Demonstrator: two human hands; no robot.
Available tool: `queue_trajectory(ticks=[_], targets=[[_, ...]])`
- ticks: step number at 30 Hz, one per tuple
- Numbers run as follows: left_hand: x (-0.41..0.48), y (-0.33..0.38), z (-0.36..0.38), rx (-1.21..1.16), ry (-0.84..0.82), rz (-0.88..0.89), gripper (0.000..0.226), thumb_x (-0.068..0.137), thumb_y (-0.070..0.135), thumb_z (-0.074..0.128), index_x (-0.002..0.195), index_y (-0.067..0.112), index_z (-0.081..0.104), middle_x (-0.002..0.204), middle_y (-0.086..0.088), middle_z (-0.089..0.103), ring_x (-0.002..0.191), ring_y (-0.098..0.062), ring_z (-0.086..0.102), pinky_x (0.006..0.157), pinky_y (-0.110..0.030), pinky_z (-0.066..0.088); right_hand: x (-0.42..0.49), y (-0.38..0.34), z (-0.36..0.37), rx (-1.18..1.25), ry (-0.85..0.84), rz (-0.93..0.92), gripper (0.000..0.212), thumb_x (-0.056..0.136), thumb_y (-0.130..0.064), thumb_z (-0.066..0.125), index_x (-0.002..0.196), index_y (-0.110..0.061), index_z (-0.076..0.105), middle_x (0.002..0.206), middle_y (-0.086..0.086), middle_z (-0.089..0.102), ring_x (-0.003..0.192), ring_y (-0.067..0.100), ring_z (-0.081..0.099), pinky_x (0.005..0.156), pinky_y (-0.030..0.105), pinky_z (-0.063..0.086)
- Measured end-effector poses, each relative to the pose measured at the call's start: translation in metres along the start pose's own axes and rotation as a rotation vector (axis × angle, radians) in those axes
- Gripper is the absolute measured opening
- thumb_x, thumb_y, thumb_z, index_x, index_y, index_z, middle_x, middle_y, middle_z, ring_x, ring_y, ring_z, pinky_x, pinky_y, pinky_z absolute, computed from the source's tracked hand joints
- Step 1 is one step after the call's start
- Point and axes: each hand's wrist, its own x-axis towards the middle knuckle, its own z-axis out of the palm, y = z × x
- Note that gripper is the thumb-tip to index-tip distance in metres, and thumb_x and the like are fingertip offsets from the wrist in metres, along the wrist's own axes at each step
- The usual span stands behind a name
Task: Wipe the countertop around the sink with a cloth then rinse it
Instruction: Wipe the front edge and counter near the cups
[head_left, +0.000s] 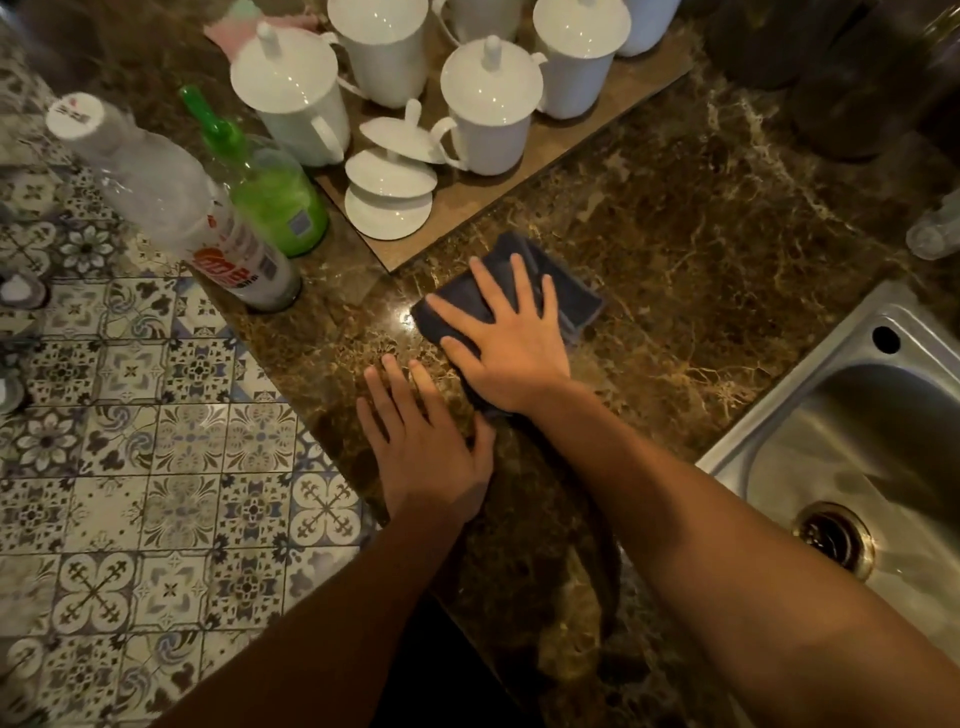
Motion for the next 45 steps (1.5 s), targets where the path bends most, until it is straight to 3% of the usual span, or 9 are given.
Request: queue_trajectory(ticks=[9,15,18,21,27,30,38,41,45], targets=[[0.000,0.002,0.002,0.003,0.025,-0.023,0.090,0.092,0.061,0.028,0.157,0.000,0.019,0.165,-0.025,0.013,0.154,-0.041,0.007,0.122,-0.058,0.012,0.047,0.028,-0.013,-0.029,0.079,0.014,0.052,0.100,-0.062,0.024,0.151,-0.054,0.027,0.169,-0.001,0.014,0.154,0.038,0.005,0.123,0.058,0.005],[0.001,0.001,0.002,-0.002,0.018,-0.024,0.090,0.093,0.062,0.028,0.157,-0.001,0.019,0.164,-0.026,0.013,0.154,-0.042,0.006,0.122,-0.059,0.012,0.064,0.112,-0.041,0.058,0.074,0.502,0.056,0.099,-0.066,0.019,0.153,-0.056,0.014,0.170,0.005,-0.003,0.154,0.039,-0.007,0.124,0.057,-0.002],[0.002,0.001,0.003,-0.003,0.014,-0.025,0.090,0.092,0.060,0.031,0.156,-0.003,0.020,0.163,-0.028,0.015,0.153,-0.044,0.009,0.121,-0.061,0.013,0.058,0.128,-0.045,0.082,0.051,0.589,0.058,0.099,-0.067,0.018,0.154,-0.055,0.010,0.170,0.005,-0.004,0.154,0.039,-0.009,0.123,0.058,-0.003],[0.004,0.003,0.002,0.002,-0.002,-0.023,0.090,0.091,0.058,0.034,0.156,-0.003,0.019,0.163,-0.030,0.014,0.152,-0.046,0.008,0.121,-0.062,0.011,0.031,0.105,-0.032,0.036,0.074,0.495,0.058,0.100,-0.066,0.021,0.155,-0.053,0.010,0.170,0.006,-0.002,0.154,0.039,-0.007,0.123,0.058,-0.002],[0.005,0.007,-0.001,0.037,-0.033,-0.026,0.088,0.090,0.053,0.038,0.155,-0.004,0.023,0.162,-0.032,0.015,0.151,-0.050,0.010,0.118,-0.066,0.011,-0.020,0.111,-0.020,-0.122,0.017,-0.161,0.053,0.102,-0.064,0.026,0.153,-0.055,0.018,0.170,0.001,0.008,0.156,0.035,0.000,0.123,0.059,0.007],[0.008,0.009,-0.002,0.043,-0.048,0.002,0.086,0.089,0.051,0.035,0.154,-0.005,0.026,0.161,-0.033,0.016,0.149,-0.052,0.010,0.117,-0.069,0.011,0.006,0.139,-0.033,-0.124,-0.023,-0.335,0.050,0.104,-0.061,0.028,0.153,-0.055,0.020,0.169,-0.003,0.009,0.156,0.029,-0.002,0.125,0.053,0.004],[0.022,0.019,-0.008,0.023,-0.072,0.002,0.085,0.088,0.054,0.032,0.153,-0.002,0.030,0.160,-0.029,0.021,0.148,-0.052,0.013,0.114,-0.073,0.012,0.079,0.200,-0.066,-0.028,0.016,0.077,0.052,0.101,-0.066,0.021,0.152,-0.058,0.017,0.169,-0.007,0.008,0.156,0.026,-0.001,0.125,0.051,0.003],[0.048,0.054,-0.015,-0.020,-0.058,0.151,0.079,0.091,0.061,0.033,0.151,0.010,0.038,0.160,-0.022,0.027,0.148,-0.049,0.017,0.116,-0.071,0.013,0.087,0.240,-0.081,0.008,0.028,0.240,0.054,0.100,-0.066,0.021,0.153,-0.057,0.016,0.170,-0.006,0.007,0.156,0.028,0.000,0.125,0.051,0.001],[0.084,0.104,-0.016,-0.028,-0.110,0.127,0.084,0.087,0.068,0.026,0.156,0.020,0.027,0.166,-0.015,0.015,0.152,-0.045,0.005,0.117,-0.070,0.003,0.077,0.294,-0.097,0.025,0.026,0.478,0.055,0.099,-0.067,0.021,0.153,-0.057,0.013,0.170,-0.005,0.003,0.156,0.029,-0.003,0.125,0.052,0.000]])
